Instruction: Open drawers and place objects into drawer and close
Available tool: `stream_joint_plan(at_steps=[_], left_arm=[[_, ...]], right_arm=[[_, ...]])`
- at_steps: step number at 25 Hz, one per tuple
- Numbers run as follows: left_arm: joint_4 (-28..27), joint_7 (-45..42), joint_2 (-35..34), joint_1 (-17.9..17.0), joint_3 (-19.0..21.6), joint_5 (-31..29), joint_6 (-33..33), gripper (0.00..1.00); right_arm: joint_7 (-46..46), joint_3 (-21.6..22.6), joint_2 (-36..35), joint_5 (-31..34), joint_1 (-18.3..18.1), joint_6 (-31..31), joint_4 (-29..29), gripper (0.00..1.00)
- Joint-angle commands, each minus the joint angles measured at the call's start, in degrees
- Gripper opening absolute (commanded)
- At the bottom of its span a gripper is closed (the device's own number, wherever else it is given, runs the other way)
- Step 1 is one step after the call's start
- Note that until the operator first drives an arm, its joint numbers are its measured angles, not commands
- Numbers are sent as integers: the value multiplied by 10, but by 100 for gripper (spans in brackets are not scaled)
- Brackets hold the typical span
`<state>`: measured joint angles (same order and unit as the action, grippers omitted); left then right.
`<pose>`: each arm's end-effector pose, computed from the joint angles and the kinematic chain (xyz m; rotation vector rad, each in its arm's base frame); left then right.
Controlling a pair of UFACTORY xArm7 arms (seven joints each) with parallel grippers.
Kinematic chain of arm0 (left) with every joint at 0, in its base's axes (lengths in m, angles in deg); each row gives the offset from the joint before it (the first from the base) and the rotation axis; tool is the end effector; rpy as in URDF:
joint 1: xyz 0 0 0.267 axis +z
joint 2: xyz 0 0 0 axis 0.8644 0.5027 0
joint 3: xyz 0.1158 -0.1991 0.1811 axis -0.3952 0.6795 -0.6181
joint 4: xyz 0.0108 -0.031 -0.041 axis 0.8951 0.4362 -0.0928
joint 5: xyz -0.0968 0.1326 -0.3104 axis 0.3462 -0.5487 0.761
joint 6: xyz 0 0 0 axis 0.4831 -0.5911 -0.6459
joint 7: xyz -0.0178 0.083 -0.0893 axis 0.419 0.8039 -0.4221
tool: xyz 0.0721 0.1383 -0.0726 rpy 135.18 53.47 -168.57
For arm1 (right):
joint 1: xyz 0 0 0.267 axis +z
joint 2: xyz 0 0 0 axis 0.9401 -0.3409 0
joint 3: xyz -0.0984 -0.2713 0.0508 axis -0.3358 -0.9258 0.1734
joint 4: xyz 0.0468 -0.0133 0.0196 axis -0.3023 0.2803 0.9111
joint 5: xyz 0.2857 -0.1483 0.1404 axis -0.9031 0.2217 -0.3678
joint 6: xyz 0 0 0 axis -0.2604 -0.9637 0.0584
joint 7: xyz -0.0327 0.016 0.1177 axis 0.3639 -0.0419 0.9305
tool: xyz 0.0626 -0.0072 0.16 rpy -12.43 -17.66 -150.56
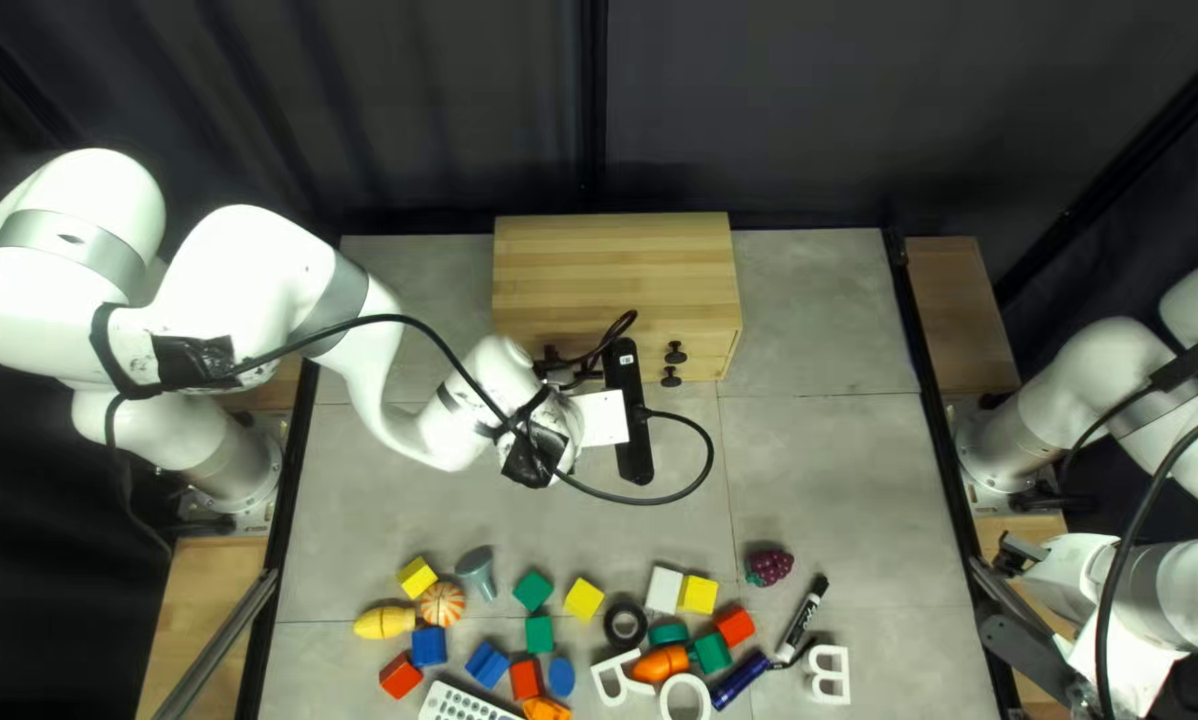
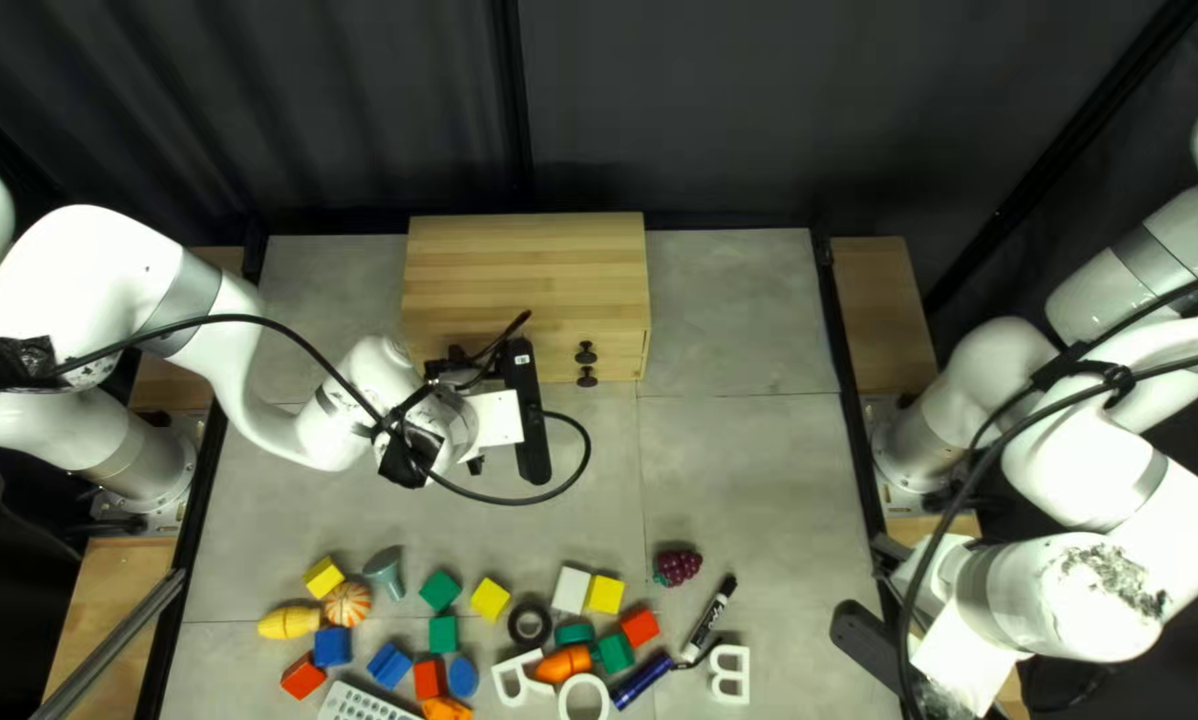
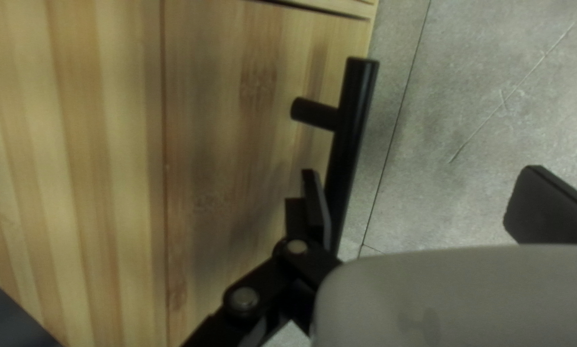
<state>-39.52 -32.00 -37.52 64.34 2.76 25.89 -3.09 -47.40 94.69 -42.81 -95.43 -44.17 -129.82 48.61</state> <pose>0.4606 0.0715 0.0607 -2.5630 -0.1518 -0.1258 0.1386 0.2303 0.2297 2.7707 1.2374 -0.1850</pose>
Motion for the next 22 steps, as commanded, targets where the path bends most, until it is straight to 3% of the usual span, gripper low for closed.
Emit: stream_joint_plan(at_steps=[1,22], left_arm=[[-3,1,4,0,0,1,2,100],[-8,6,11,-3,6,13,4,100]], right_arm=[[0,0,0,0,0,0,0,100],[0,0,0,0,0,0,0,100]])
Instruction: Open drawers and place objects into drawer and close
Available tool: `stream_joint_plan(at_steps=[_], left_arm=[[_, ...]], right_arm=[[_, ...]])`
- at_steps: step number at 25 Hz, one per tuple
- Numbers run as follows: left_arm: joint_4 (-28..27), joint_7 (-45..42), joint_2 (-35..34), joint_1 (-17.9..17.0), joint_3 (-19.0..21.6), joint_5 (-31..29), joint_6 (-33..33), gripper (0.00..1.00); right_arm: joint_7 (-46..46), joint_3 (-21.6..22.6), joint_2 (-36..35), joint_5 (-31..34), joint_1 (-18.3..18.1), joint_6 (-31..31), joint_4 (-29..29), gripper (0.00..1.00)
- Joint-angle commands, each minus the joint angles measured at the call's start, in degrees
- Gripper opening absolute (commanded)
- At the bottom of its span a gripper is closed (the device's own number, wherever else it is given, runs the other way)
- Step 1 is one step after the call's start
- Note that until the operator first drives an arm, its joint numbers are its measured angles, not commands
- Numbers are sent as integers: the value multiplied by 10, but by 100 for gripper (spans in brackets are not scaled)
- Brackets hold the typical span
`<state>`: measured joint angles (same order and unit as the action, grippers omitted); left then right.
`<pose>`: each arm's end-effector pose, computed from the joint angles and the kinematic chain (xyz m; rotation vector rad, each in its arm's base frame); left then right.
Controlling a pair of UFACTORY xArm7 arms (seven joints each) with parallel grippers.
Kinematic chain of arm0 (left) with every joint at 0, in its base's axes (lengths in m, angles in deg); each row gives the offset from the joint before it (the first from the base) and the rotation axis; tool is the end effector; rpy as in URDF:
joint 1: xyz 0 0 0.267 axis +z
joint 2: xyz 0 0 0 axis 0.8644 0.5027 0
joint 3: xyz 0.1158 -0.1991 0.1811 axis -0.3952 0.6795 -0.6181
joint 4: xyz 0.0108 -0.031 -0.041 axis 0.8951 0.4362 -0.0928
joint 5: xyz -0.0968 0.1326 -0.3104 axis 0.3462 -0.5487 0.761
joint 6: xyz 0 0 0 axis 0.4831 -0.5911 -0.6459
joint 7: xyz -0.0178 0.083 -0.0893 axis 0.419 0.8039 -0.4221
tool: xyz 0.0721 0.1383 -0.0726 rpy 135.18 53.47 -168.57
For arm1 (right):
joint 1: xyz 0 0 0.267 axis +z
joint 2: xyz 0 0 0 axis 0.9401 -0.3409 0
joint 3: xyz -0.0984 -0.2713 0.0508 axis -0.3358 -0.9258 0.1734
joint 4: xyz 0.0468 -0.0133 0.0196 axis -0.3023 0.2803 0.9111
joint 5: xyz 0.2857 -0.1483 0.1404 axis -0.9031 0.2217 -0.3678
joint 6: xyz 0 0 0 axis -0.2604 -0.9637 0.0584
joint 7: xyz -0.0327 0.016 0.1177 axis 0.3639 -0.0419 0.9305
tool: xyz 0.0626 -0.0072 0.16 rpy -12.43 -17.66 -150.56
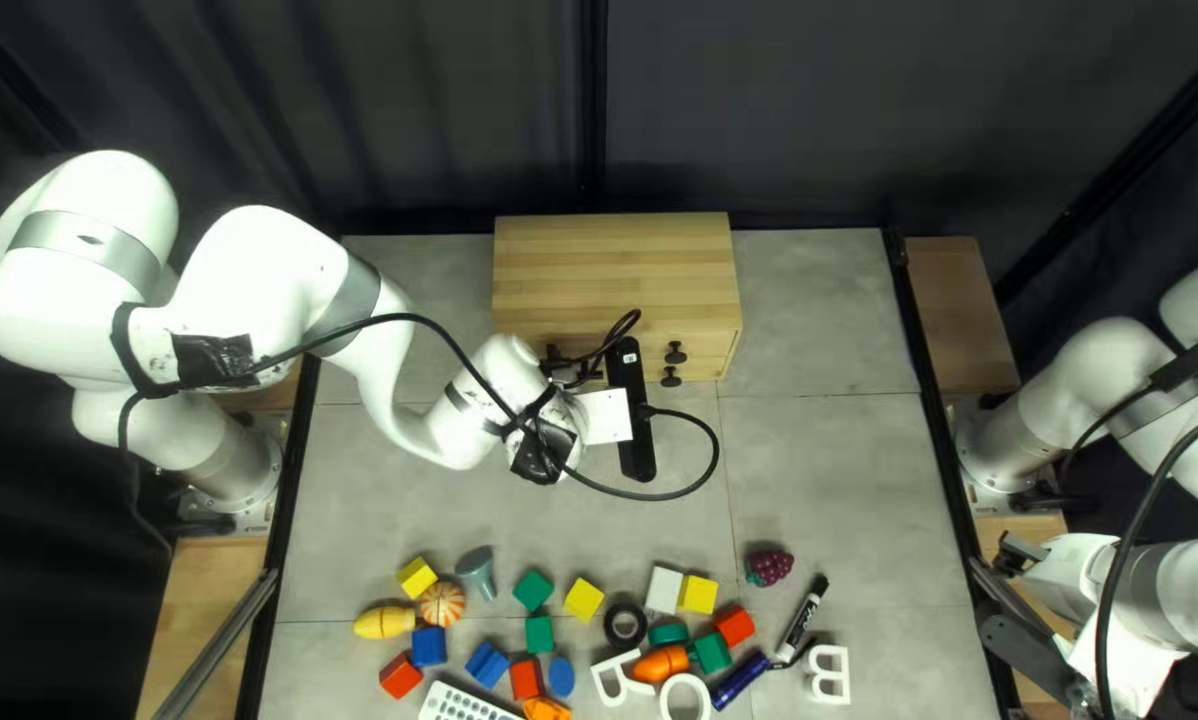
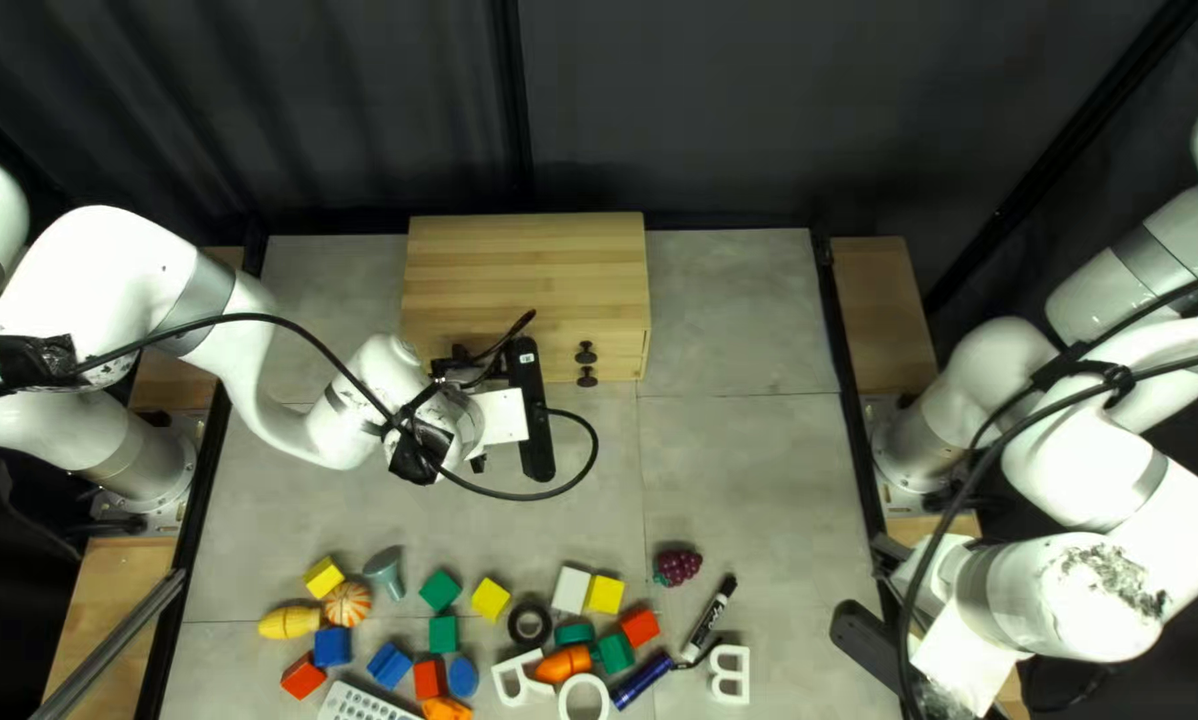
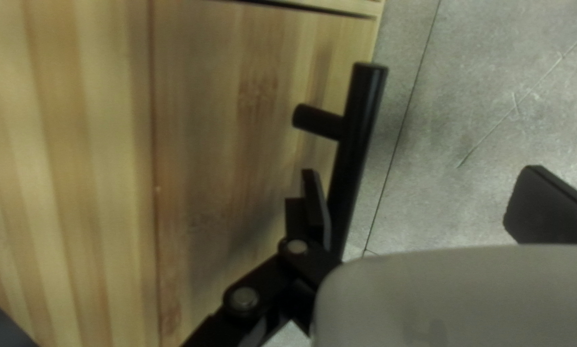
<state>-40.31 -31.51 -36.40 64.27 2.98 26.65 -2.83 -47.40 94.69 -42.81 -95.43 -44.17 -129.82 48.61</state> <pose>0.4612 0.0680 0.0553 -2.5712 -0.1486 -0.1068 0.1386 0.2303 0.2297 2.7707 1.2374 -0.1850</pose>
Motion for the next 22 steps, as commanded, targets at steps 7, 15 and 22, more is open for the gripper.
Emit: stream_joint_plan(at_steps=[7,15,22], left_arm=[[19,8,-26,-7,15,29,8,100],[17,20,-60,-20,34,66,40,100],[-11,55,-61,-19,37,90,61,100]], right_arm=[[0,0,0,0,0,0,0,100],[0,0,0,0,0,0,0,100],[0,0,0,0,0,0,0,100]])
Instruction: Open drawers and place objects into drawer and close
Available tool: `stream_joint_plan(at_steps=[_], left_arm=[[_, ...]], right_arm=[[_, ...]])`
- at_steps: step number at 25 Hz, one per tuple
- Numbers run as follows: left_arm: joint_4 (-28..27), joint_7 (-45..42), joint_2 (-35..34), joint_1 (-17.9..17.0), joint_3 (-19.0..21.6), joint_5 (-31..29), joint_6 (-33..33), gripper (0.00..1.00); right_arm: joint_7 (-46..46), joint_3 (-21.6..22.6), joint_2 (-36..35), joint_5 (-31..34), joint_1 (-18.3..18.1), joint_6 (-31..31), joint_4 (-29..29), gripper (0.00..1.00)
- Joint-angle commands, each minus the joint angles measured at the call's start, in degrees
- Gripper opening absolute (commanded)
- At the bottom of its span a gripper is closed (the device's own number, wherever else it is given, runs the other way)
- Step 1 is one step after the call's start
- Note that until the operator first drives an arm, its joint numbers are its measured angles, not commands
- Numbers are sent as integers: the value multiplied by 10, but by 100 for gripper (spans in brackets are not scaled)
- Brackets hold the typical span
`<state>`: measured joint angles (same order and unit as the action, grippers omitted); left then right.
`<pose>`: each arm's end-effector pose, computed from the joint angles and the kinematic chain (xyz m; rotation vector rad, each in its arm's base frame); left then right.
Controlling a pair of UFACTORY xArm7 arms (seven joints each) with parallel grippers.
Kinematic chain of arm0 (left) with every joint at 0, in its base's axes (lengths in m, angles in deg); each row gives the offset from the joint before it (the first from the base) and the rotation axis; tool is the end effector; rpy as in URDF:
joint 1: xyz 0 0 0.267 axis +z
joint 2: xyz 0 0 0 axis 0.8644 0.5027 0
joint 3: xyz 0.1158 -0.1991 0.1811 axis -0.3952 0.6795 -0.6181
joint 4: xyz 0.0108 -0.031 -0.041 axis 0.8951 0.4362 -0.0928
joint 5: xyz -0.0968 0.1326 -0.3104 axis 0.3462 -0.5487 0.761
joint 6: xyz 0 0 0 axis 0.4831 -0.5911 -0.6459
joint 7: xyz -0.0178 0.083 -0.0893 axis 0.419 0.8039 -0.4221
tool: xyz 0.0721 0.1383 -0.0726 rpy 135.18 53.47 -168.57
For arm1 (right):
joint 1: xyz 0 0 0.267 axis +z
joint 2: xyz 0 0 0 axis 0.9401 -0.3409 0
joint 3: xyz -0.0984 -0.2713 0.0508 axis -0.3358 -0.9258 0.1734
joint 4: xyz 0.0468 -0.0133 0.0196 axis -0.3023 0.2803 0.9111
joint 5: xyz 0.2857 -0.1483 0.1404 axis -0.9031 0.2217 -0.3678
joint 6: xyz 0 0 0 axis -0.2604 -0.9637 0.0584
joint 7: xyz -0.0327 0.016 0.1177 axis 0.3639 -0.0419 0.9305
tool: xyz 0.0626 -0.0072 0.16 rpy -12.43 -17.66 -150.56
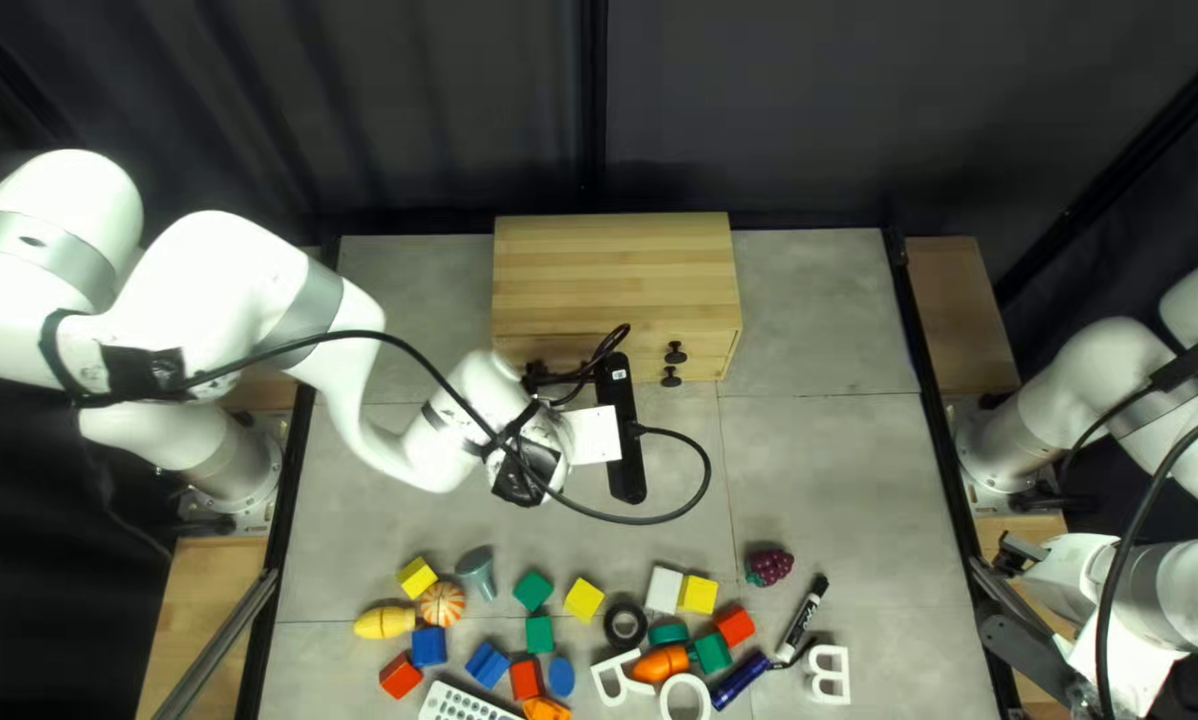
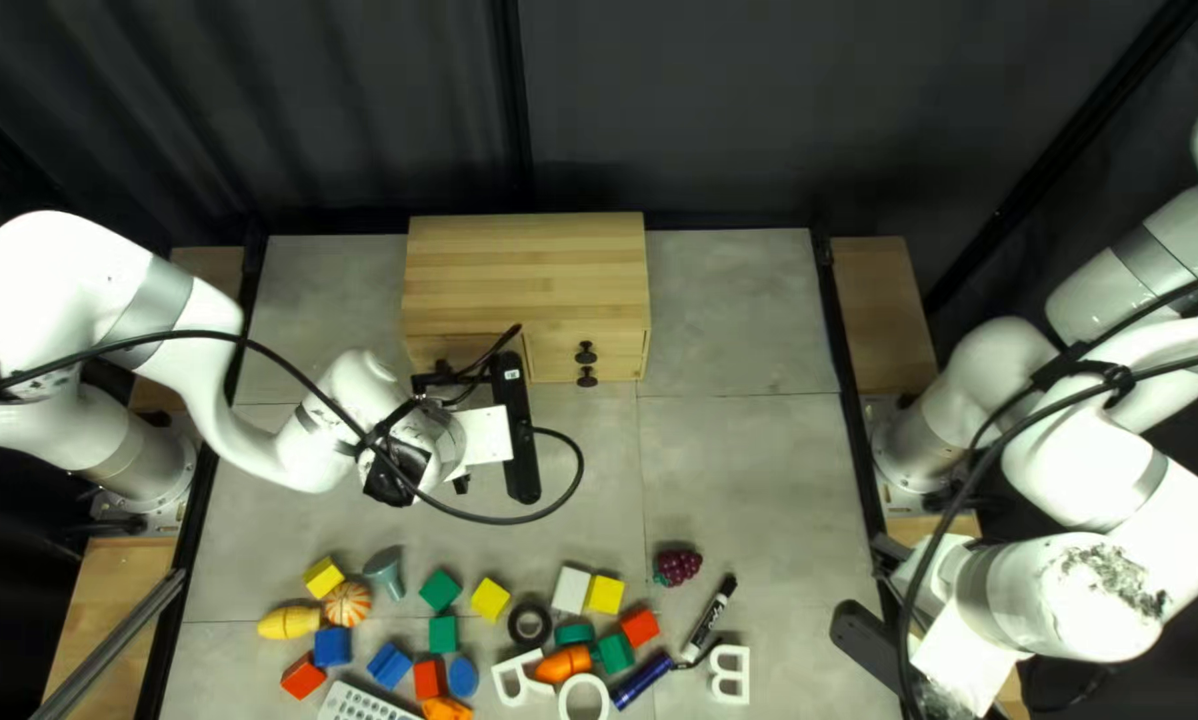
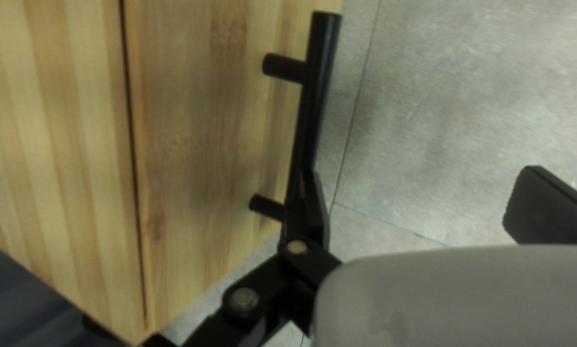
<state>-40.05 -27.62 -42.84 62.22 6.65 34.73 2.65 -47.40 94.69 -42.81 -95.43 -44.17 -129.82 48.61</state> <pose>0.4510 0.0257 0.0971 -2.6018 -0.1404 -0.1018 0.1386 0.2303 0.2297 2.7707 1.2374 -0.1850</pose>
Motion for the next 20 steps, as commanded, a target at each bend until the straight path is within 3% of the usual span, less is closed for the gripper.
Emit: stream_joint_plan(at_steps=[1,11,20], left_arm=[[-16,22,5,3,0,12,6,100],[-18,73,-4,10,6,49,-10,100],[-6,77,14,24,-10,16,-55,100]], right_arm=[[0,0,0,0,0,0,0,100],[0,0,0,0,0,0,0,100],[0,0,0,0,0,0,0,100]])
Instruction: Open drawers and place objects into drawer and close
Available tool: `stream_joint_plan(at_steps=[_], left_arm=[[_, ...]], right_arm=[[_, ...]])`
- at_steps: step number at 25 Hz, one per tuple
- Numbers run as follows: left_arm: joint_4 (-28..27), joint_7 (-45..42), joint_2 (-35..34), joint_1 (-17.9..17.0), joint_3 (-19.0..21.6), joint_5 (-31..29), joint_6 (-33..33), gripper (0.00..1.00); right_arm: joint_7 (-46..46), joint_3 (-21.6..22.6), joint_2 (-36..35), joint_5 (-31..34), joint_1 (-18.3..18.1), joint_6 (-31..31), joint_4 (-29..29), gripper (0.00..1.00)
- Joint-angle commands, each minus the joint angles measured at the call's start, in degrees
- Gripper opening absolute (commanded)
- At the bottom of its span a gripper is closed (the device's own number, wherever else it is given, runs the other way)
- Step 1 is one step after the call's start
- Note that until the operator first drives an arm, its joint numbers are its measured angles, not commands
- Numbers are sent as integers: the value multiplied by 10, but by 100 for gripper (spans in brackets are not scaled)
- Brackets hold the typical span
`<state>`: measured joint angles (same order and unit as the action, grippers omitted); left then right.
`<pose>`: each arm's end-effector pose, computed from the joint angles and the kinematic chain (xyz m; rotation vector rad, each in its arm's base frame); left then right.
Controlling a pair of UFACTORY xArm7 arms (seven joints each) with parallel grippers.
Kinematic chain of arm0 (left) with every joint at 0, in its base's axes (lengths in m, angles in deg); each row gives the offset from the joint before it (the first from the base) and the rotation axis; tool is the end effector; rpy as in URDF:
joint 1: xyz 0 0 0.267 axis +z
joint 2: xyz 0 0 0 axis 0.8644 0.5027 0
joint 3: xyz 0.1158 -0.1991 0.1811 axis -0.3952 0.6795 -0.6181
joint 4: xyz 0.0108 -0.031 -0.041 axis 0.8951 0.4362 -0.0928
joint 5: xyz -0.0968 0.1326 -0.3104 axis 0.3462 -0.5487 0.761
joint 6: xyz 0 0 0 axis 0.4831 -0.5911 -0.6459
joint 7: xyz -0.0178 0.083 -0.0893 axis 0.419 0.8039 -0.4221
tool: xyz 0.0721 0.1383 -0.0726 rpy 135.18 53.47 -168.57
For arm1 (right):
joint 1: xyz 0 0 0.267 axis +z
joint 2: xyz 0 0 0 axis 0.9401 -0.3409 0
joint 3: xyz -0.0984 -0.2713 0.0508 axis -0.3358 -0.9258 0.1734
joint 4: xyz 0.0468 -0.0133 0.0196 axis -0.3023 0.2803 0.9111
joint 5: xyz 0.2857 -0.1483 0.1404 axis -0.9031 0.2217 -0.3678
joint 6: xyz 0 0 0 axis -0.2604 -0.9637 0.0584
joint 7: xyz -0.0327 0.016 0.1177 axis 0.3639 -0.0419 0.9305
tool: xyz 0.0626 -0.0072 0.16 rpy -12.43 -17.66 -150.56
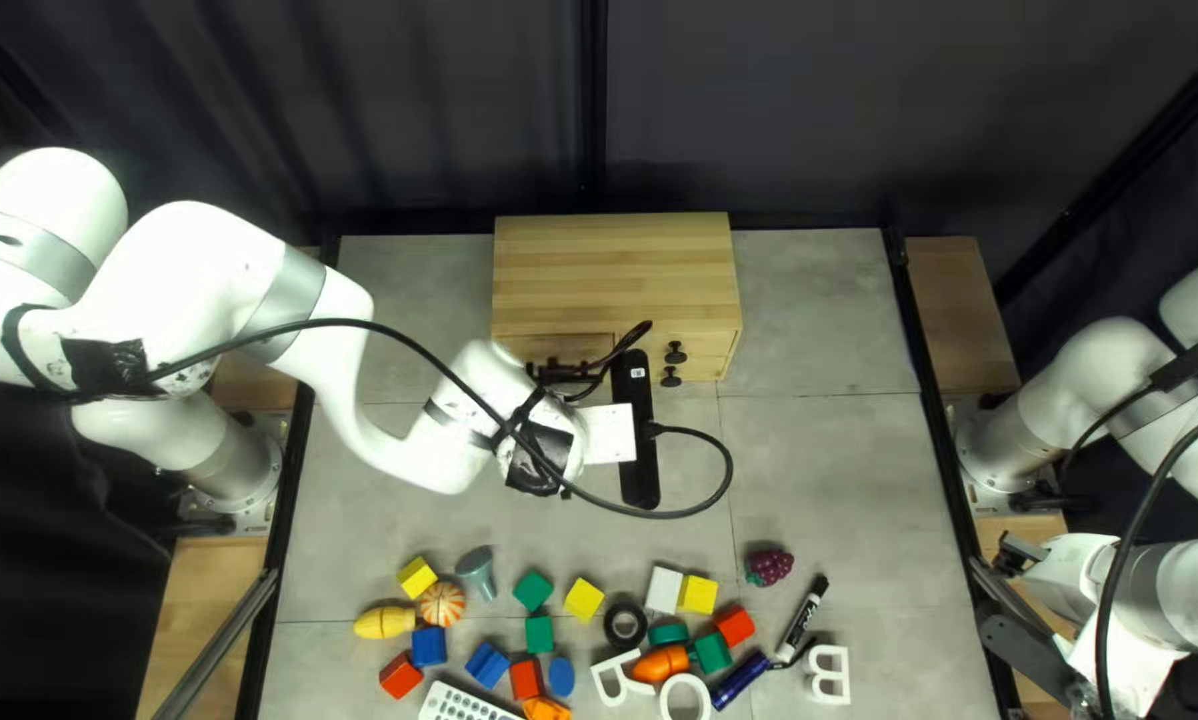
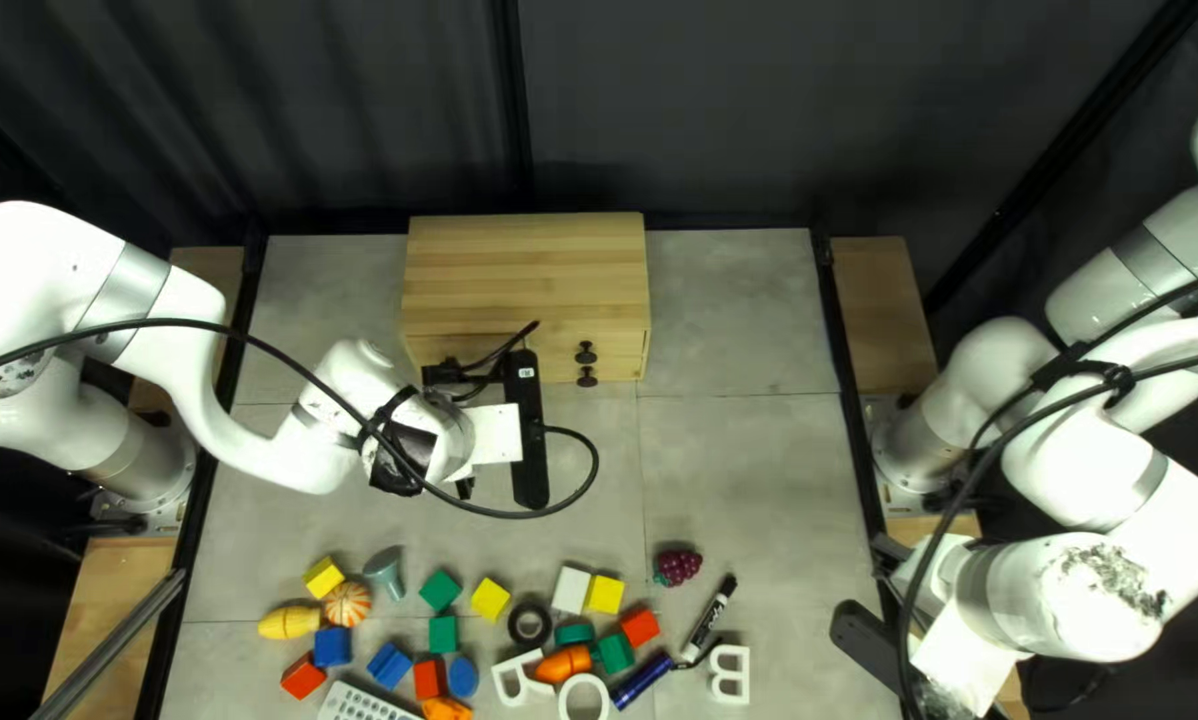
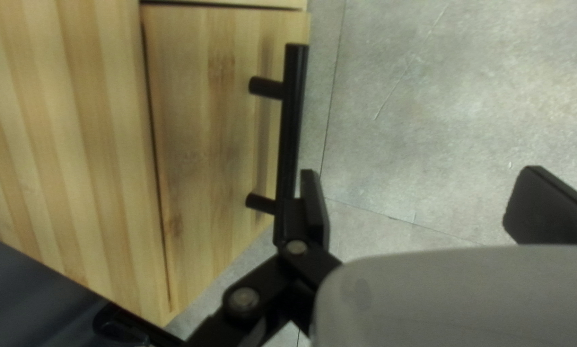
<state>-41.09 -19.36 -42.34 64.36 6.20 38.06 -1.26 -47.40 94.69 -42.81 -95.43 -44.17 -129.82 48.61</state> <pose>0.4651 0.0262 0.0954 -2.6812 -0.0513 -0.0950 0.1386 0.2303 0.2297 2.7707 1.2374 -0.1850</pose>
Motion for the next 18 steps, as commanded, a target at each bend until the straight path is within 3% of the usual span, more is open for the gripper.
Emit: stream_joint_plan(at_steps=[1,18], left_arm=[[5,-8,10,3,-7,-23,-19,100],[22,-47,15,2,-18,-61,-29,100]], right_arm=[[0,0,0,0,0,0,0,100],[0,0,0,0,0,0,0,100]])
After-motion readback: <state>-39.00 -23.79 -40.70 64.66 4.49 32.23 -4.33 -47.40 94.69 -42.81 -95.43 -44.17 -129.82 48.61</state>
